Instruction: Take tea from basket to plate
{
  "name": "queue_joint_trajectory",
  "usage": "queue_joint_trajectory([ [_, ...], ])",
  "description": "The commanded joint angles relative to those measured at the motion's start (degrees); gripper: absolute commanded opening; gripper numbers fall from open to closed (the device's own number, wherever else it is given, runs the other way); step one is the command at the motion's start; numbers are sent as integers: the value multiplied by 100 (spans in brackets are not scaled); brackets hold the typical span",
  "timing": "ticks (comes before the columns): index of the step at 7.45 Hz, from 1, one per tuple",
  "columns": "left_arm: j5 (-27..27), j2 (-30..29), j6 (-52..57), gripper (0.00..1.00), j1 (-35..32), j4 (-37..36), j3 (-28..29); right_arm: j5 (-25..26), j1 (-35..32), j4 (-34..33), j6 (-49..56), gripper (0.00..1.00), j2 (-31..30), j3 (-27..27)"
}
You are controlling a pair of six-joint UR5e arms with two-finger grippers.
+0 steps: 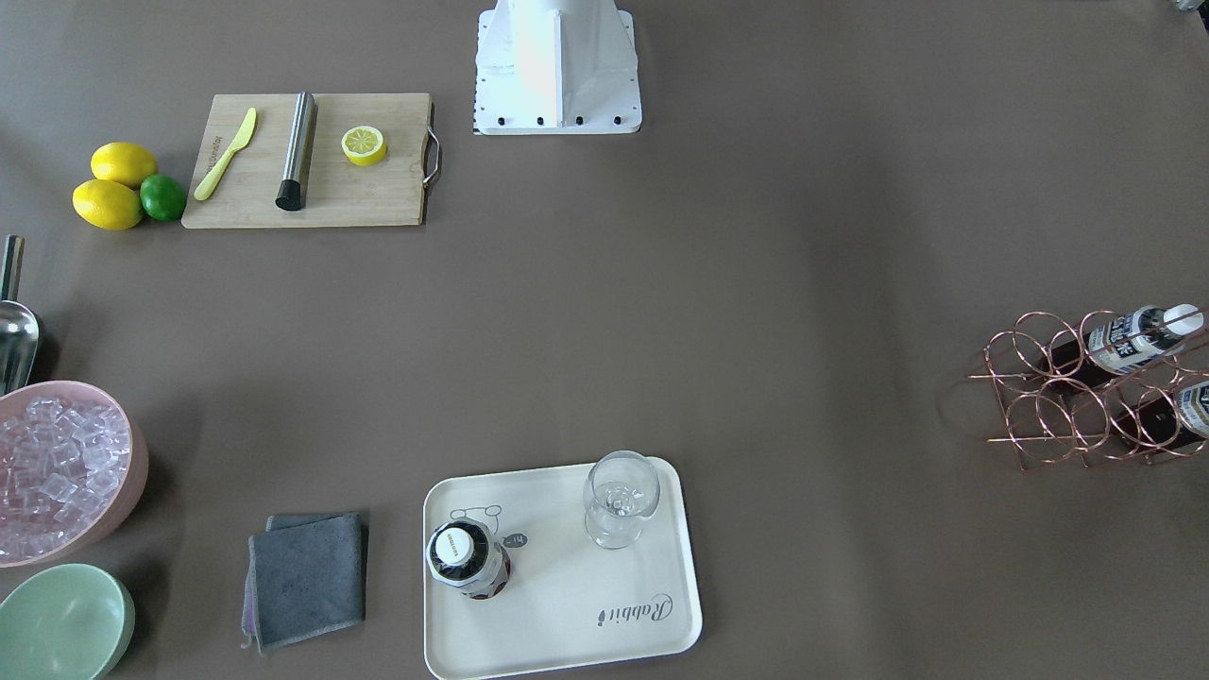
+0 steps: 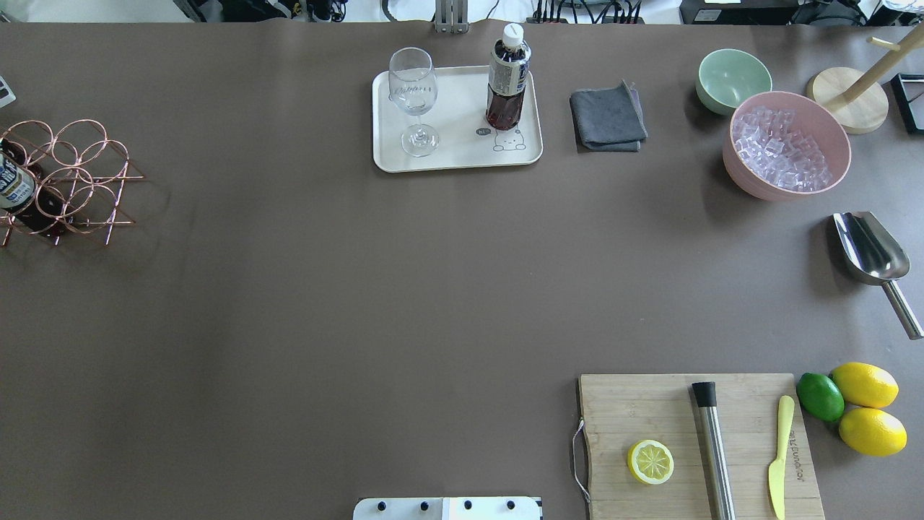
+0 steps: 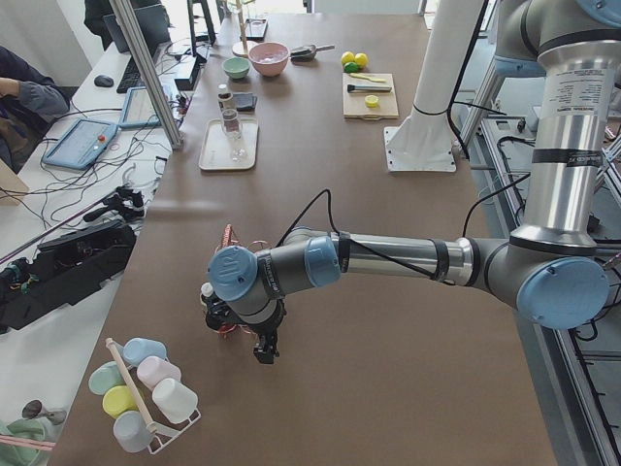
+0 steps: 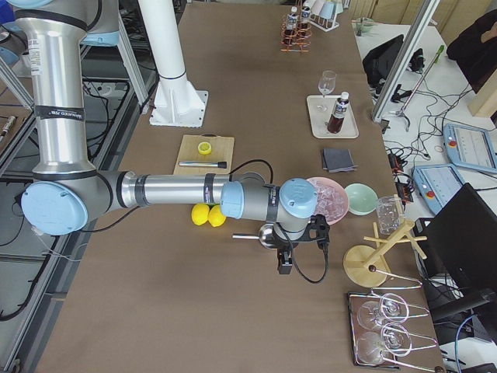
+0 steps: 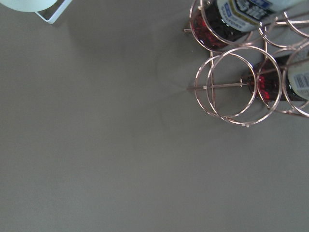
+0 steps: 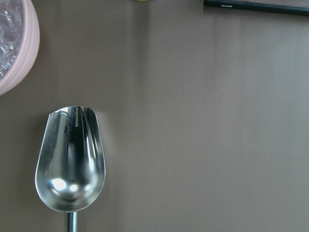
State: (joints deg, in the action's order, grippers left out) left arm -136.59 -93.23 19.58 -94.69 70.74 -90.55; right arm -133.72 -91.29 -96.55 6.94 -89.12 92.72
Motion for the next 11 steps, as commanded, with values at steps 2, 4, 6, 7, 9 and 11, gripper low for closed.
queue_joint_trajectory([
  [2,9,7,-1639,98,65,783,4,4,-3,-4,0,100,0,0],
  [4,18,24,-1712,98,127,792,-321,-13,-3,5,0,100,0,0],
  [6,314,384,-1738,98,310,1245,-682,-49,-3,-4,0,100,0,-8],
  [7,421,359,-1756,98,329,1658,-361,-49,-3,-4,0,100,0,-61],
  [9,388,192,-1765,97,329,1785,28,-31,-3,-4,0,100,0,-52],
  [11,379,200,-1756,97,329,1785,-23,-49,-3,-4,0,100,-9,-17],
])
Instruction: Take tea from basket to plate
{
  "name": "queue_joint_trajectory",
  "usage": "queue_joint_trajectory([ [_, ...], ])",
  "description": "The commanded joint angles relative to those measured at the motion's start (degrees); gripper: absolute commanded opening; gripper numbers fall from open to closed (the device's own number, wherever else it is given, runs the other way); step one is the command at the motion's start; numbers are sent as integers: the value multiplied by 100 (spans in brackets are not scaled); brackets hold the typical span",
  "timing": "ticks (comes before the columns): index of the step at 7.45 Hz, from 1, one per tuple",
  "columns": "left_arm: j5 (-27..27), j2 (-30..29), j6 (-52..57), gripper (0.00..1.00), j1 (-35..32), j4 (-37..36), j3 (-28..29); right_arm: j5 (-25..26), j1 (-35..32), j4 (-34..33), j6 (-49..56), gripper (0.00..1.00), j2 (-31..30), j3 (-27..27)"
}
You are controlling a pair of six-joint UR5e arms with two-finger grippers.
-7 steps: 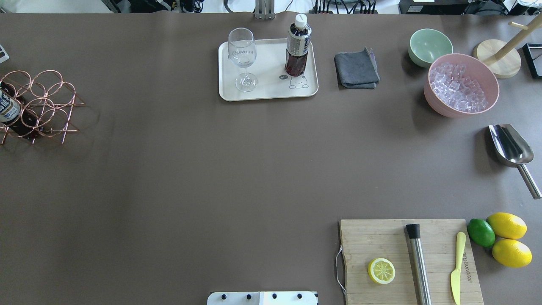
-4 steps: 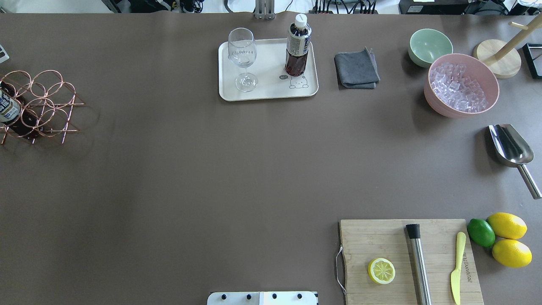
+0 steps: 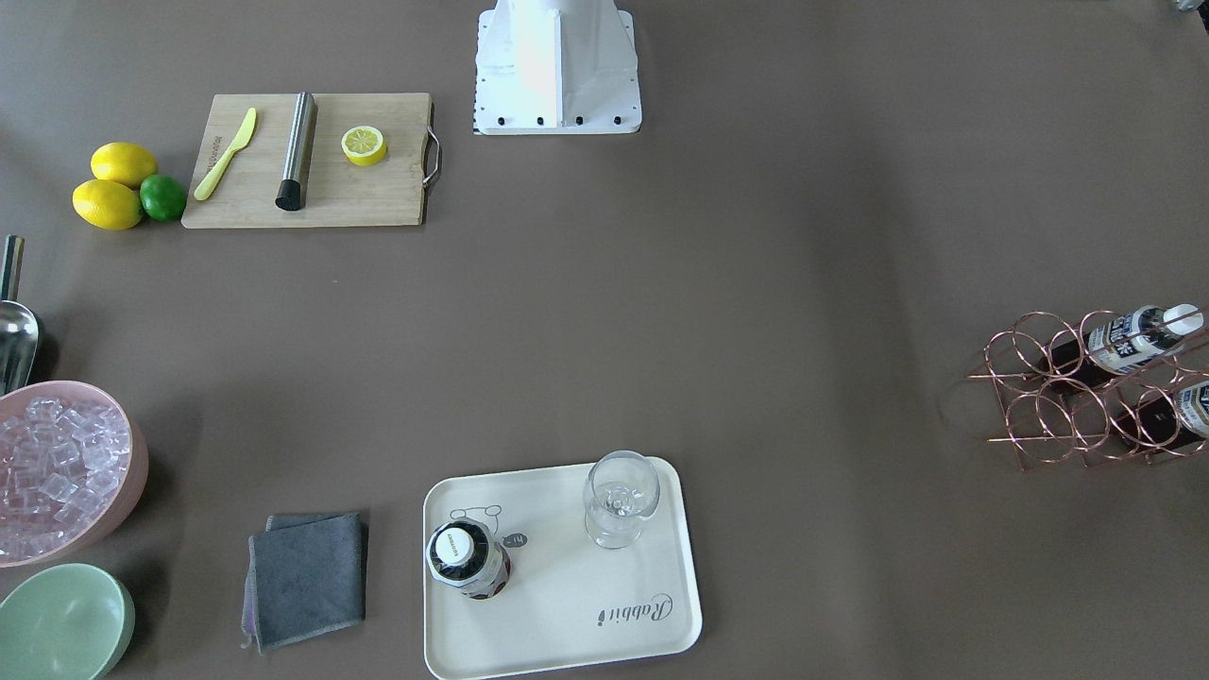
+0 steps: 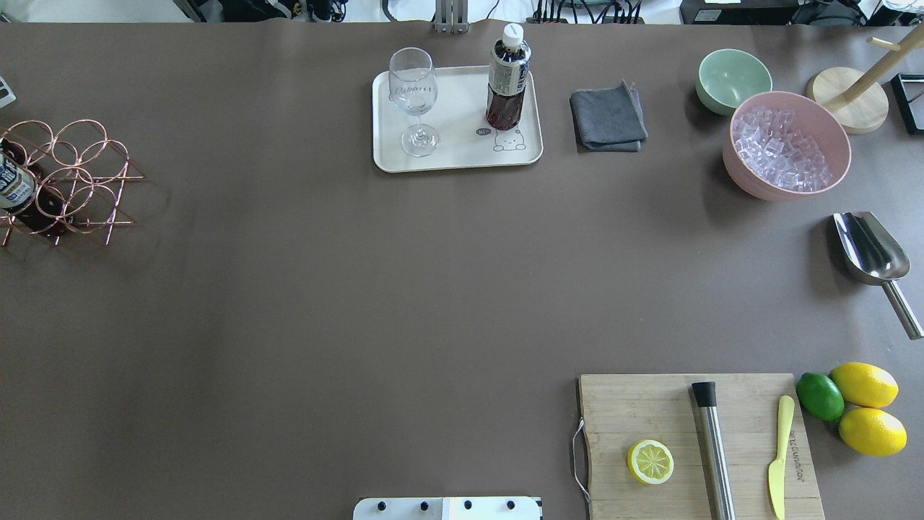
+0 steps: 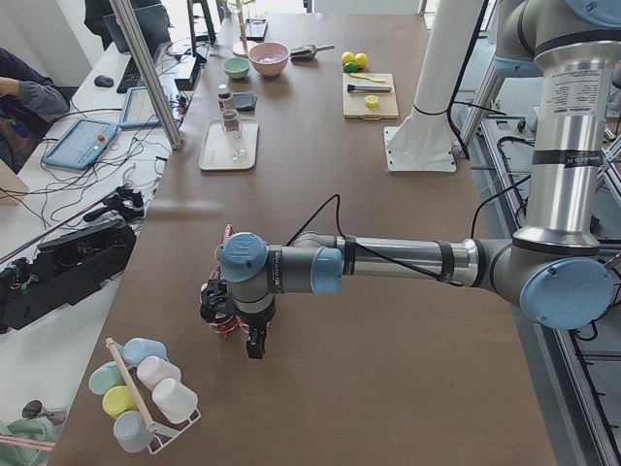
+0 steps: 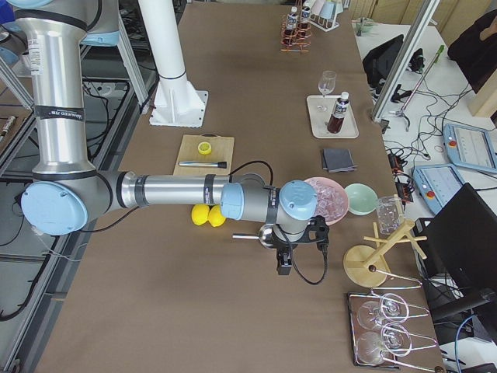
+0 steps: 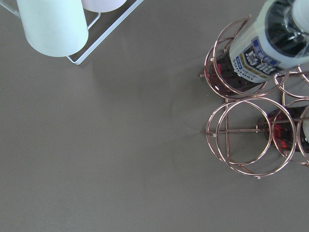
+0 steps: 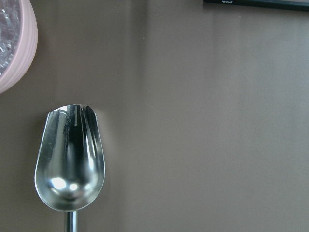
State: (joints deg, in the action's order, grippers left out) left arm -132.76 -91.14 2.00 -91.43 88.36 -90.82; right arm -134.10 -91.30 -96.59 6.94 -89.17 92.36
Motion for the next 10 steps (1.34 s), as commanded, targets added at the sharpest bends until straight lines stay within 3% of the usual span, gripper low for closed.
queue_joint_trajectory([
  [1,-4,-9,20,97,3,32,-6,-11,-11,0,0,100,-30,19],
  [10,-66,-18,-569,97,152,376,-524,-28,-2,0,0,100,-57,28],
])
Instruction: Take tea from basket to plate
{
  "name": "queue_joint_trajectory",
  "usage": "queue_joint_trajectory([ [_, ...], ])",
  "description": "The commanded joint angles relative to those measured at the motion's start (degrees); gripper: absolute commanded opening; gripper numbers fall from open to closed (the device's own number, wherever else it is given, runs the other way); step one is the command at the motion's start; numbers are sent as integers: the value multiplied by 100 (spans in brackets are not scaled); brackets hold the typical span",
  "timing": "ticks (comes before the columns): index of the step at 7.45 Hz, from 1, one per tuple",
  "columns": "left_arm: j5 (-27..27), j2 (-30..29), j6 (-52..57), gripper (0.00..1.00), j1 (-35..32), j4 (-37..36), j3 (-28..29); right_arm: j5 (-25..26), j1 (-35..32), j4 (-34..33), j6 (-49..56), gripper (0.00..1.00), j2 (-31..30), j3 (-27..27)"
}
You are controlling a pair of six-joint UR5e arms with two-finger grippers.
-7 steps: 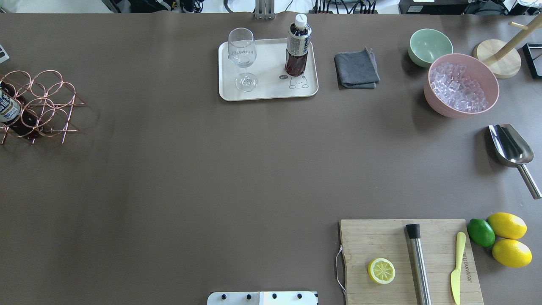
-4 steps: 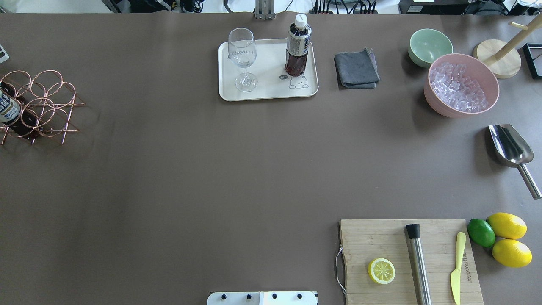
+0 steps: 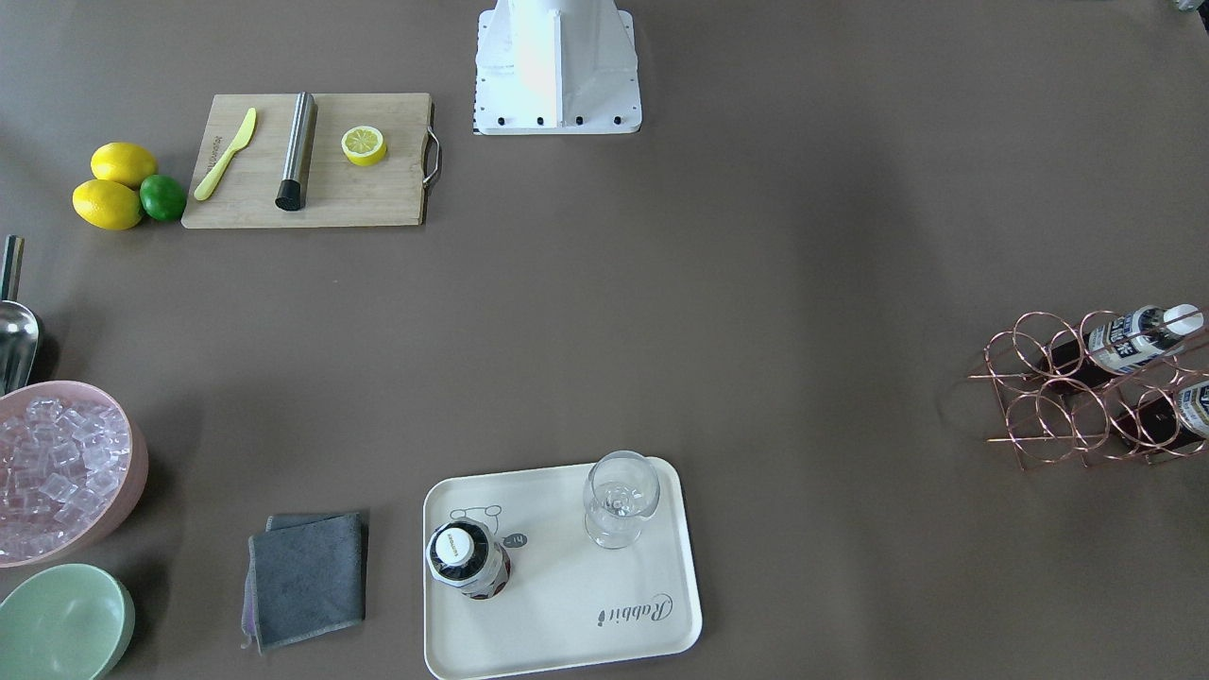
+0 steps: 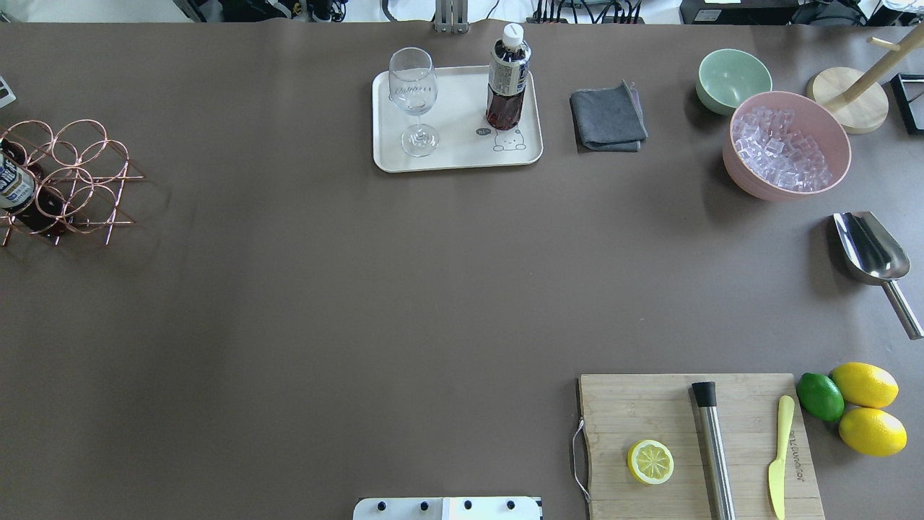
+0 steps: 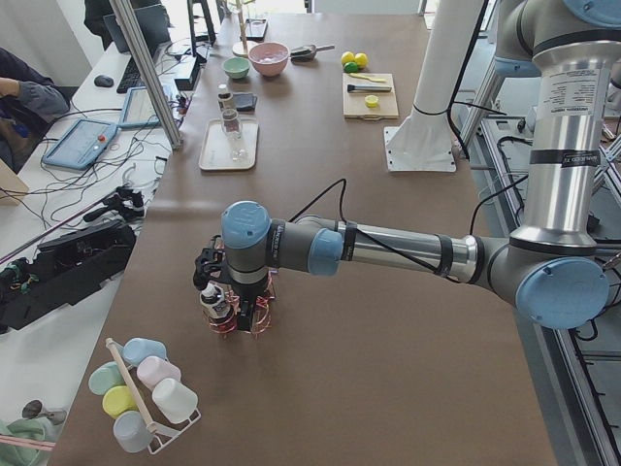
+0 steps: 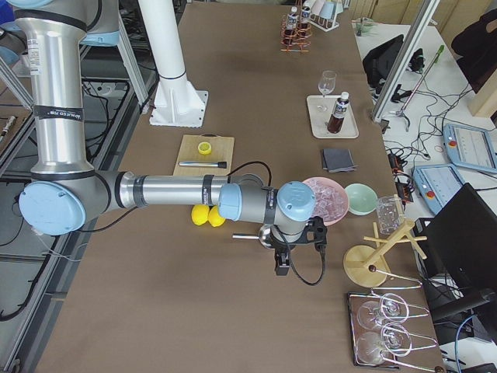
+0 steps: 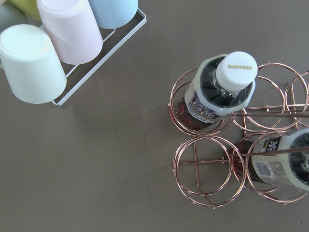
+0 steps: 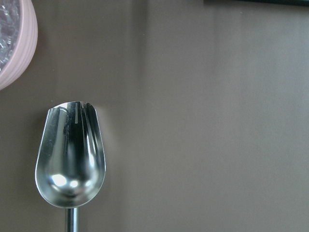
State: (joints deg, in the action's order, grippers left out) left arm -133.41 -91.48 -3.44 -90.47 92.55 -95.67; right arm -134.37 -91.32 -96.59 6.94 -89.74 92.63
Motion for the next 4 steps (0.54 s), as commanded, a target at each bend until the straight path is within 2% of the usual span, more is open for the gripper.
queue_joint_trajectory([
  [1,-9,68,-8,97,64,-62,-5,-2,0,0,0,100,0,1],
  [4,-18,262,18,98,56,-9,48,-2,-9,0,0,100,0,1],
])
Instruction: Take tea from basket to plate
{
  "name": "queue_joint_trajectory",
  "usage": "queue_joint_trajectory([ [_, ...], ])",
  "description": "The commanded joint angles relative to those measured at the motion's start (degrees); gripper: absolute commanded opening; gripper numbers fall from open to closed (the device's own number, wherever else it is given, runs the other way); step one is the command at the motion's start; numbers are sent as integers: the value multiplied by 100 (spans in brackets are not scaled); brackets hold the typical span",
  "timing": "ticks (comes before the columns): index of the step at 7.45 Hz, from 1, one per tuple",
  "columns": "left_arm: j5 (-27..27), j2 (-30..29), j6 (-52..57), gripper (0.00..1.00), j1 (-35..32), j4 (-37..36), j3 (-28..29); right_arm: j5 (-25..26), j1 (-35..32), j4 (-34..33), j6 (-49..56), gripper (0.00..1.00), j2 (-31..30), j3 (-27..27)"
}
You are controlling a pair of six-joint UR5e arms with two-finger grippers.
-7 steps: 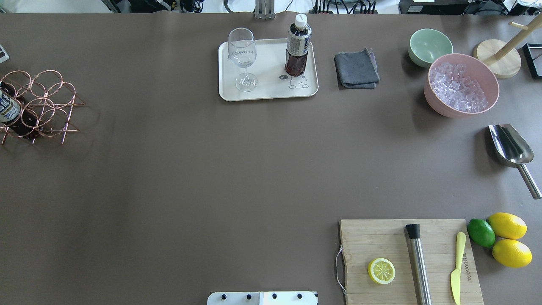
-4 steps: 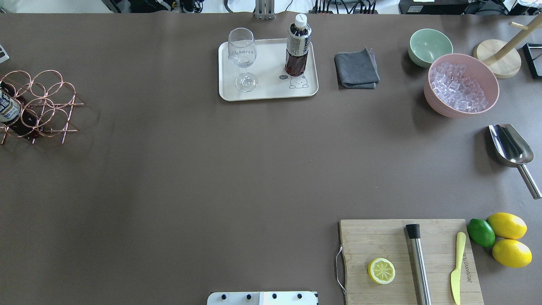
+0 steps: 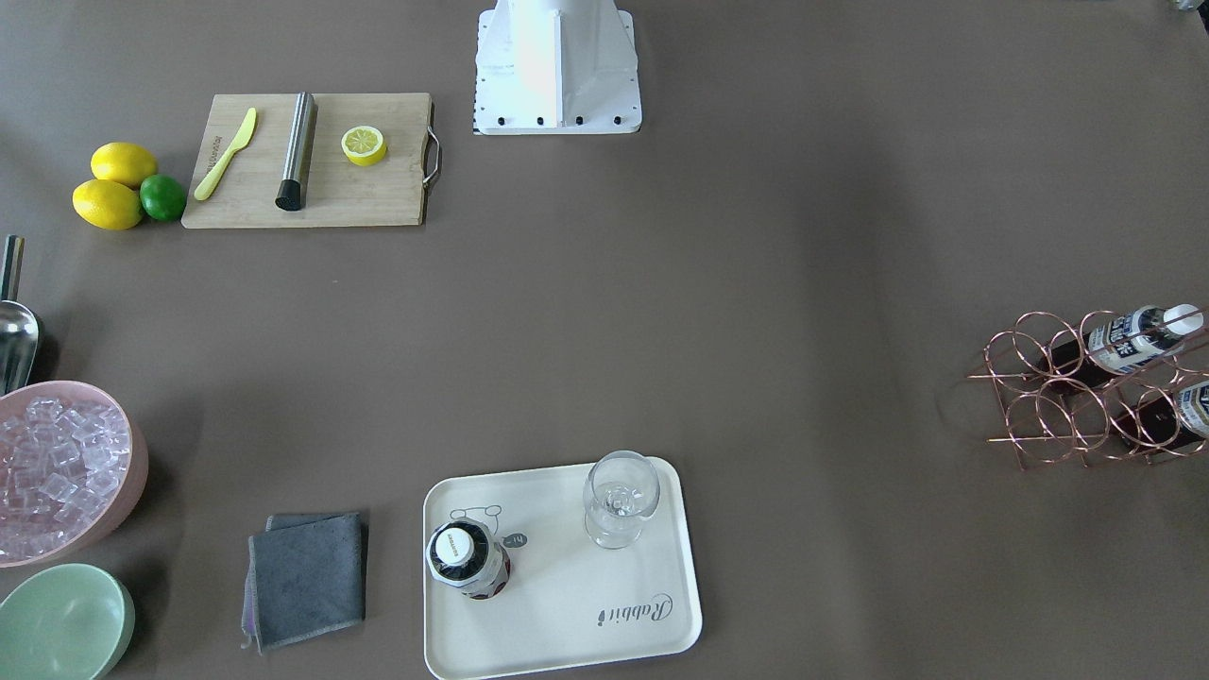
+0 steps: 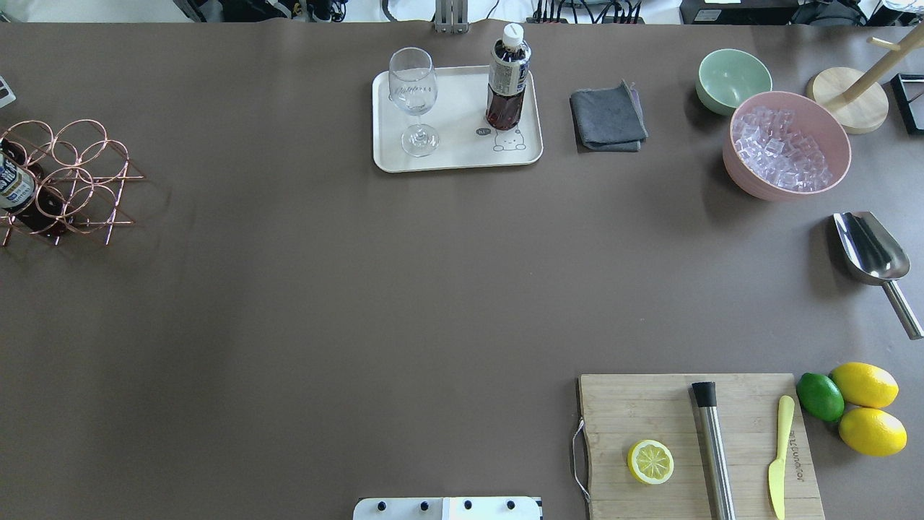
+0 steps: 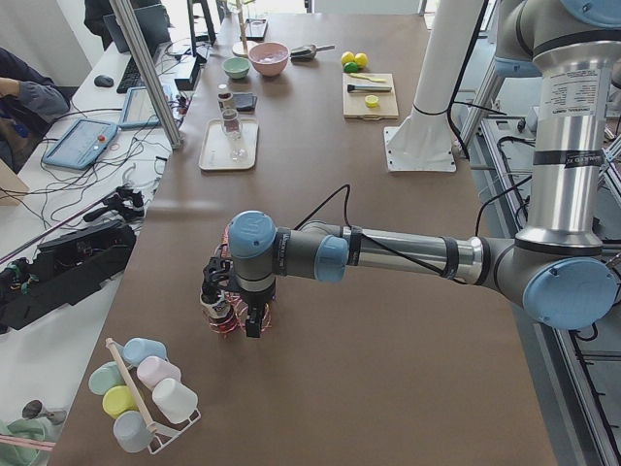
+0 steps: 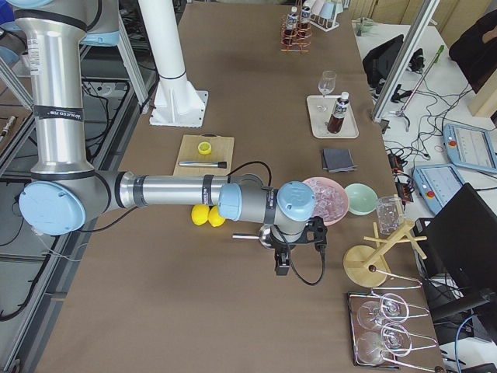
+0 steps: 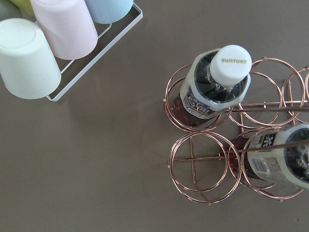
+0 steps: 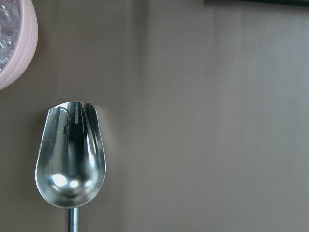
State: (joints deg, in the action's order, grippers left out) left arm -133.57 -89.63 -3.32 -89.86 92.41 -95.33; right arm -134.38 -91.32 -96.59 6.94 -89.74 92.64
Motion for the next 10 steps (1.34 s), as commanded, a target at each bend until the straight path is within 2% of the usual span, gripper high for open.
queue_joint_trajectory([
  [1,-2,60,-37,98,4,-47,-20,0,-9,0,0,100,0,9],
  [10,77,33,-11,98,180,-56,23,0,-70,0,0,100,0,0],
])
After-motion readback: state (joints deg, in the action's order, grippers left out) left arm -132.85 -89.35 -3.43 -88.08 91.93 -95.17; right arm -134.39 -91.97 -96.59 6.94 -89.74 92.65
